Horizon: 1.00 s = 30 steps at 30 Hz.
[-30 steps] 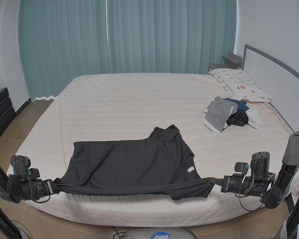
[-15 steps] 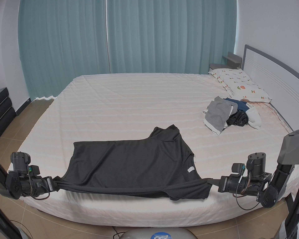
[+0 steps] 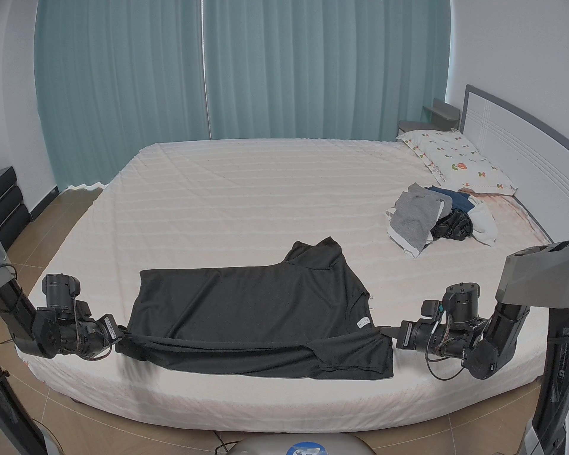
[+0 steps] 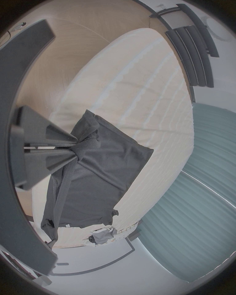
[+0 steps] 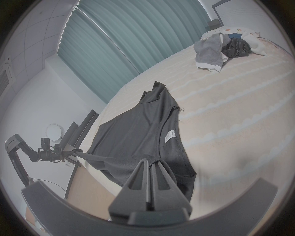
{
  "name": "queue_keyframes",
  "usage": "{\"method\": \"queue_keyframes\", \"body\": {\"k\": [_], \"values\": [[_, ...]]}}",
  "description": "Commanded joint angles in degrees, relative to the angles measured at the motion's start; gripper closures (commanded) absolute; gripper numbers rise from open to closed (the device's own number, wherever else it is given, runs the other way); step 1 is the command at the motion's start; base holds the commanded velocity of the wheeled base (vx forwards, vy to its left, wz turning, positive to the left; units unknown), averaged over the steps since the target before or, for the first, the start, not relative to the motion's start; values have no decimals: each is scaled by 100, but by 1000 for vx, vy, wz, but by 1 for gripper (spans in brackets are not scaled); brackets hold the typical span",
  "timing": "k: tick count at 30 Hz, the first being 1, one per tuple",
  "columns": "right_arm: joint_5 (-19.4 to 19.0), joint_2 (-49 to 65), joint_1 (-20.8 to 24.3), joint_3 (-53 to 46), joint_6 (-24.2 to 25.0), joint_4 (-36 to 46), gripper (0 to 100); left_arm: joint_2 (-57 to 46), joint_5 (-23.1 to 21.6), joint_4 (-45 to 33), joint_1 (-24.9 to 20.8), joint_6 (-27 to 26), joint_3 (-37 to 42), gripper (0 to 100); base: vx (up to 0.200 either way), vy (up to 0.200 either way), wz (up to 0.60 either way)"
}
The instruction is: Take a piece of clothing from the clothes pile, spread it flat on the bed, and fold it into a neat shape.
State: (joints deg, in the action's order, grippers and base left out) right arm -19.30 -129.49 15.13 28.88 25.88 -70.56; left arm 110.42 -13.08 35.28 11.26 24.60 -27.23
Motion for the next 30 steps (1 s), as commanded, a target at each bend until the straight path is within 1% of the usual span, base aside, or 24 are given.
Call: {"method": "queue_keyframes", "body": {"k": [1, 2, 4, 7, 11, 14, 15, 16, 17, 18, 22, 30], "values": [[66, -490, -10, 294, 5, -2, 100, 533, -2, 32, -124, 133, -256, 100, 0, 0, 0], [128, -542, -10, 329, 5, -2, 100, 594, -2, 40, -133, 212, -318, 100, 0, 0, 0], [233, -692, -10, 452, 22, -37, 100, 665, -2, 49, -168, 546, -493, 100, 0, 0, 0], [242, -841, 16, 566, 163, -72, 100, 735, 7, 49, -168, 809, -616, 100, 0, 0, 0], [251, -920, 34, 636, 462, -239, 100, 902, 192, 49, -168, 836, -704, 100, 0, 0, 0], [251, -999, 43, 636, 506, -362, 100, 1095, 429, 49, -160, 845, -801, 100, 0, 0, 0], [251, -999, 43, 636, 506, -362, 100, 1104, 438, 49, -160, 845, -801, 100, 0, 0, 0], [251, -1017, 52, 636, 514, -406, 100, 1210, 570, 58, -160, 880, -880, 100, 0, 0, 0], [251, -1017, 43, 636, 514, -415, 100, 1219, 579, 58, -160, 889, -889, 100, 0, 0, 0], [251, -1061, 43, 636, 523, -432, 100, 1280, 658, 58, -160, 1082, -1012, 100, 0, 0, 0], [242, -1078, 34, 645, 523, -441, 100, 1298, 702, 58, -142, 1574, -1223, 100, 0, 0, 0], [251, -1184, 43, 654, 523, -635, 100, 1526, 693, 67, -160, 1618, -1320, 100, 0, 0, 0]]}}
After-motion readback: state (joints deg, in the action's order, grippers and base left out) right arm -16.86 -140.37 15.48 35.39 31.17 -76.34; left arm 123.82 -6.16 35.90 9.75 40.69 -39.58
